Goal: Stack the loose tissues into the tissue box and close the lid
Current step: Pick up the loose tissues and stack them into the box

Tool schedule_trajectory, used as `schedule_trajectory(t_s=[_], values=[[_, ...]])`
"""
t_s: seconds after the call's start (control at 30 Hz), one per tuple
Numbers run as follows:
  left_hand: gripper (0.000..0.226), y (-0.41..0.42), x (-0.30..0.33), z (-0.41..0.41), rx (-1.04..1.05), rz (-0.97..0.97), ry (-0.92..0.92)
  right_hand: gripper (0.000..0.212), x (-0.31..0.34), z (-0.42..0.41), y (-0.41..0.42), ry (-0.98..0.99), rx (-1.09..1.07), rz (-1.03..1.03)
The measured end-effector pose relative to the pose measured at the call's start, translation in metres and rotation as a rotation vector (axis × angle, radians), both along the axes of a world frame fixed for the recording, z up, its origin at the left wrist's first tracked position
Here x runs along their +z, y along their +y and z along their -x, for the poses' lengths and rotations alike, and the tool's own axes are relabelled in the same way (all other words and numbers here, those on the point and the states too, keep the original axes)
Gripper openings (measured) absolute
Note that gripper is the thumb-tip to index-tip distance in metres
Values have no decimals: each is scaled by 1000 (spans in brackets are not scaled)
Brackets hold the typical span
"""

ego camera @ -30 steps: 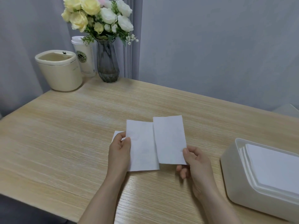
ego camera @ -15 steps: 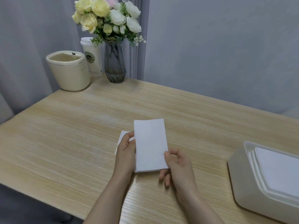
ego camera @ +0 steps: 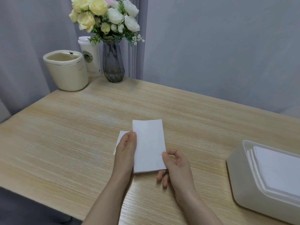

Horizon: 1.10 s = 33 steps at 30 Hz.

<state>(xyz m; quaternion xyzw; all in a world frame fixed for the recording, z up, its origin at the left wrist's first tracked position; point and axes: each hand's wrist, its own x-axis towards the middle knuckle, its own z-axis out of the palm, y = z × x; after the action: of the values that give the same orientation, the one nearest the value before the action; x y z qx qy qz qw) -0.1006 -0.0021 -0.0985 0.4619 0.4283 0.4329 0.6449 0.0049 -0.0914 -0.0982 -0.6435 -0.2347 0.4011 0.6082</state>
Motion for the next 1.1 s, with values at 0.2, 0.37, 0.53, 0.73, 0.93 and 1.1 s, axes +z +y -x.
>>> schedule_trajectory(t_s=[0.2, 0.37, 0.53, 0.73, 0.93, 1.1], values=[[15, 4, -7, 0, 85, -48, 35, 11, 2, -4, 1, 30, 3, 4], [19, 10, -10, 4, 241, -75, 31, 4, 3, -26, 11, -166, -115, -30], [15, 10, -8, 4, 255, -76, 49, 22, 0, -50, 45, -642, -13, 53], [14, 11, -9, 4, 256, -44, 45, 36, -5, -52, 80, -859, 242, 207], [17, 11, -9, 4, 261, -50, 50, 20, 0, -51, 82, -878, 279, 337], [17, 11, -10, 4, 249, -40, 54, 18, 9, -57, 63, -943, 242, 447]])
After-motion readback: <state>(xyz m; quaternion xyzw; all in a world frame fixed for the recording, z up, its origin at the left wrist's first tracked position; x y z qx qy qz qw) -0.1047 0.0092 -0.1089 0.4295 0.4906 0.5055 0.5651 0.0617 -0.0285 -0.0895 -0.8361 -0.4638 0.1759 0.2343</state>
